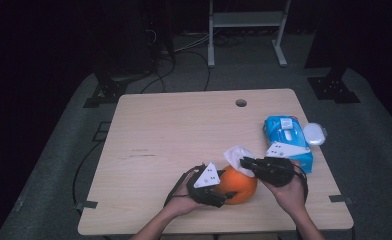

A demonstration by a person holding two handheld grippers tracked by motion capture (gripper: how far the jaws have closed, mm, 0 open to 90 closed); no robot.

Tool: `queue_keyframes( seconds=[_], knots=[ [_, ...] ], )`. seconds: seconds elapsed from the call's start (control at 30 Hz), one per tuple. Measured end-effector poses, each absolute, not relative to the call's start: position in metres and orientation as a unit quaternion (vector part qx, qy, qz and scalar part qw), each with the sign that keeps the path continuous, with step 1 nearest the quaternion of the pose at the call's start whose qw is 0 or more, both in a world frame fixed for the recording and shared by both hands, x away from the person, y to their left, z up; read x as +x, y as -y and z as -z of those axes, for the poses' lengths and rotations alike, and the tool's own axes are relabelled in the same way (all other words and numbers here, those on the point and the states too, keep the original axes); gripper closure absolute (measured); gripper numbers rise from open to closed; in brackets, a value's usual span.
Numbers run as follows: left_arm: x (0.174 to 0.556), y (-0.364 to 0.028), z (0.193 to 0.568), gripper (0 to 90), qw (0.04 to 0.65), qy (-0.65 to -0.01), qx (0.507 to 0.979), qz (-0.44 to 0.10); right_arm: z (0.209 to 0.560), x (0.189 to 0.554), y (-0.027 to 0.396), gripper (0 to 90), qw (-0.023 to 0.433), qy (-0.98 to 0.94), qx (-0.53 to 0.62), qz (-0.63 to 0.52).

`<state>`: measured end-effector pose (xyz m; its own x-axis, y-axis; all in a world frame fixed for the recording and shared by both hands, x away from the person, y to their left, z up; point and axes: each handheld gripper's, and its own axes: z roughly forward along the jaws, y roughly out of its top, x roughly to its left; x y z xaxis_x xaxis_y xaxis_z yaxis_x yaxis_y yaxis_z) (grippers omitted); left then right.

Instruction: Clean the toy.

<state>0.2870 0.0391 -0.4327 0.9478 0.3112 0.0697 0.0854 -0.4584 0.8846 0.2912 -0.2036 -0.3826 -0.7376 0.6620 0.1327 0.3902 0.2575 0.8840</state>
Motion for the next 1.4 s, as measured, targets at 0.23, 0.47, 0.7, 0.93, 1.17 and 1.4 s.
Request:
queue_keyframes(
  seconds=[0.23, 0.47, 0.7, 0.93, 1.17, 1.4],
  knots=[
    [0.294, -0.051, 0.425, 34.5, 0.516, -0.152, 0.833, -0.128, 0.368, 0.275, 0.181, 84.3, 0.122, -0.794, 0.280, -0.526],
    [0.297, -0.062, 0.419, 35.0, 0.505, -0.164, 0.833, -0.158, 0.379, 0.285, 0.190, 84.3, 0.107, -0.779, 0.314, -0.532],
    [0.294, -0.055, 0.425, 33.3, 0.485, -0.164, 0.844, -0.159, 0.390, 0.293, 0.191, 84.4, 0.103, -0.789, 0.320, -0.514],
    [0.284, -0.044, 0.428, 31.9, 0.498, -0.133, 0.851, -0.102, 0.406, 0.297, 0.216, 84.1, 0.094, -0.786, 0.378, -0.481],
    [0.291, -0.050, 0.417, 25.3, 0.528, -0.153, 0.828, -0.109, 0.412, 0.293, 0.229, 83.9, 0.073, -0.788, 0.381, -0.477],
    [0.288, -0.044, 0.429, 30.7, 0.507, -0.147, 0.844, -0.098, 0.408, 0.290, 0.238, 83.5, 0.079, -0.777, 0.387, -0.491]
  ],
)
